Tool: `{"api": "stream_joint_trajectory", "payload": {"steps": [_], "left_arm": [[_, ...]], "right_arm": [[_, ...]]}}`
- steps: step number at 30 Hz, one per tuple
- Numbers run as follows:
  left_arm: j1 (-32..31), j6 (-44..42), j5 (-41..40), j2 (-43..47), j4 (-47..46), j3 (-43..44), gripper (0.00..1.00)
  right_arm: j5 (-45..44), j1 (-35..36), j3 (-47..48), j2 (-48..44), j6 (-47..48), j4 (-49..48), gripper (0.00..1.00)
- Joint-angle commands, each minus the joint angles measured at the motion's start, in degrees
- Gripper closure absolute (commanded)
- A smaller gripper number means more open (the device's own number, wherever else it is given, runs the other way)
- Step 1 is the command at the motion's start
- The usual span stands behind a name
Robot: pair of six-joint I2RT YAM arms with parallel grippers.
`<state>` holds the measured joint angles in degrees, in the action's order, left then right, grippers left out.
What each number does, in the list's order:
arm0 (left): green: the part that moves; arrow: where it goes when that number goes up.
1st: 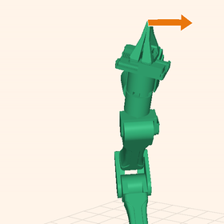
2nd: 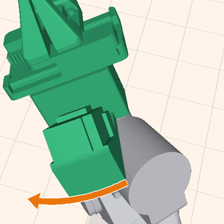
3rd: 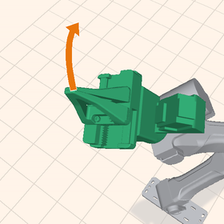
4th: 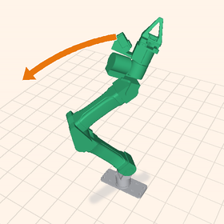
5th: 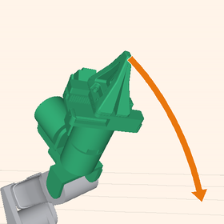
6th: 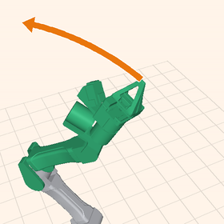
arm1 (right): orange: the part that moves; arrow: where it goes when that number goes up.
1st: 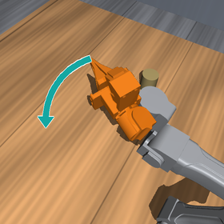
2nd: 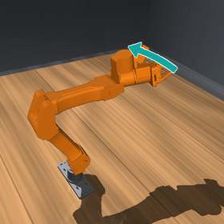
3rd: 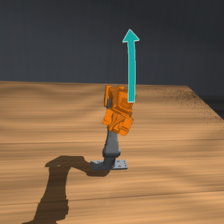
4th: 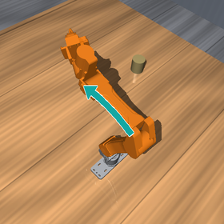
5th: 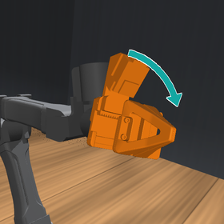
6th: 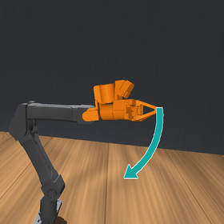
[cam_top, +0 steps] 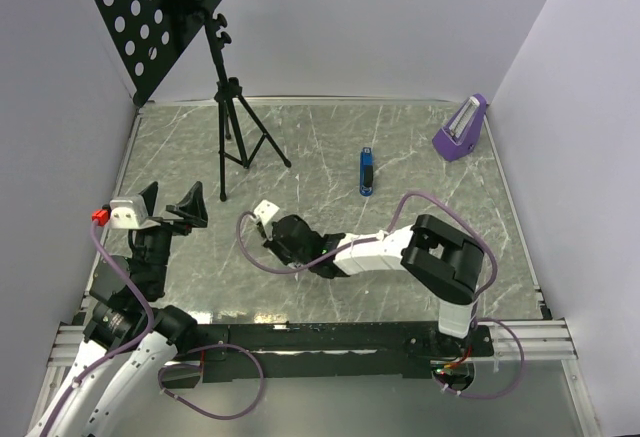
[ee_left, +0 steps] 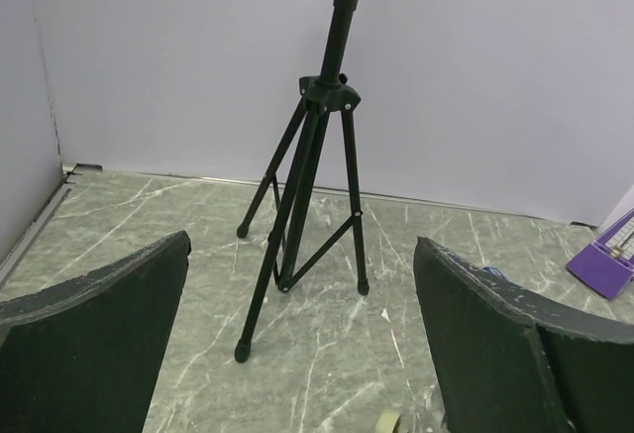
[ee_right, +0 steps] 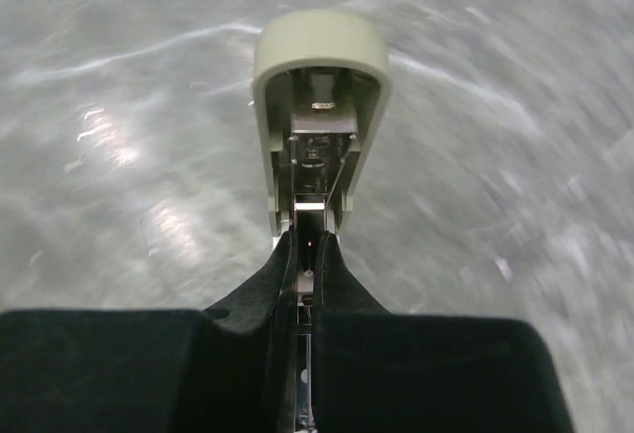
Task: Load the staples into the stapler
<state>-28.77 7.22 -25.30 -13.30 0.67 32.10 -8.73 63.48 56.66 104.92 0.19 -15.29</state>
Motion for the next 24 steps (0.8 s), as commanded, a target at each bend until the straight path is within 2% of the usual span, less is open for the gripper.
{"api": "stream_joint_trajectory", "payload": {"steps": [1, 6, 10, 15, 17, 20, 24], "left_arm": [[0.5, 1.0, 0.6, -0.7, -1.3, 0.5, 0.01], [0.6, 1.0, 0.5, -0.4, -1.2, 0.5, 0.01], [0.8, 0.9, 0.4, -0.3, -1.2, 0.5, 0.01], [0.8, 0.9, 0.5, -0.3, -1.0, 0.5, 0.01], [0.9, 1.0, 0.5, -0.3, -1.1, 0.5, 0.01], [0.8, 1.0, 0.9, -0.4, -1.1, 0.5, 0.01], [1.0, 1.0, 1.3, -0.8, -1.1, 0.6, 0.01]], "right_arm": [[-25.4, 1.6, 4.8, 1.6, -15.6, 7.2, 1.0], [-35.8, 3.8, 9.4, 5.5, -26.7, 12.8, 1.0], [-38.2, 4.5, 11.1, 7.6, -31.9, 14.3, 1.0], [-36.8, 4.8, 10.6, 8.6, -33.1, 13.9, 0.99], [-35.7, 4.8, 10.3, 8.4, -33.0, 13.9, 0.96], [-35.3, 4.8, 10.2, 7.1, -32.2, 13.9, 0.8], [-35.0, 5.0, 10.0, 5.6, -31.0, 13.7, 0.74]]}}
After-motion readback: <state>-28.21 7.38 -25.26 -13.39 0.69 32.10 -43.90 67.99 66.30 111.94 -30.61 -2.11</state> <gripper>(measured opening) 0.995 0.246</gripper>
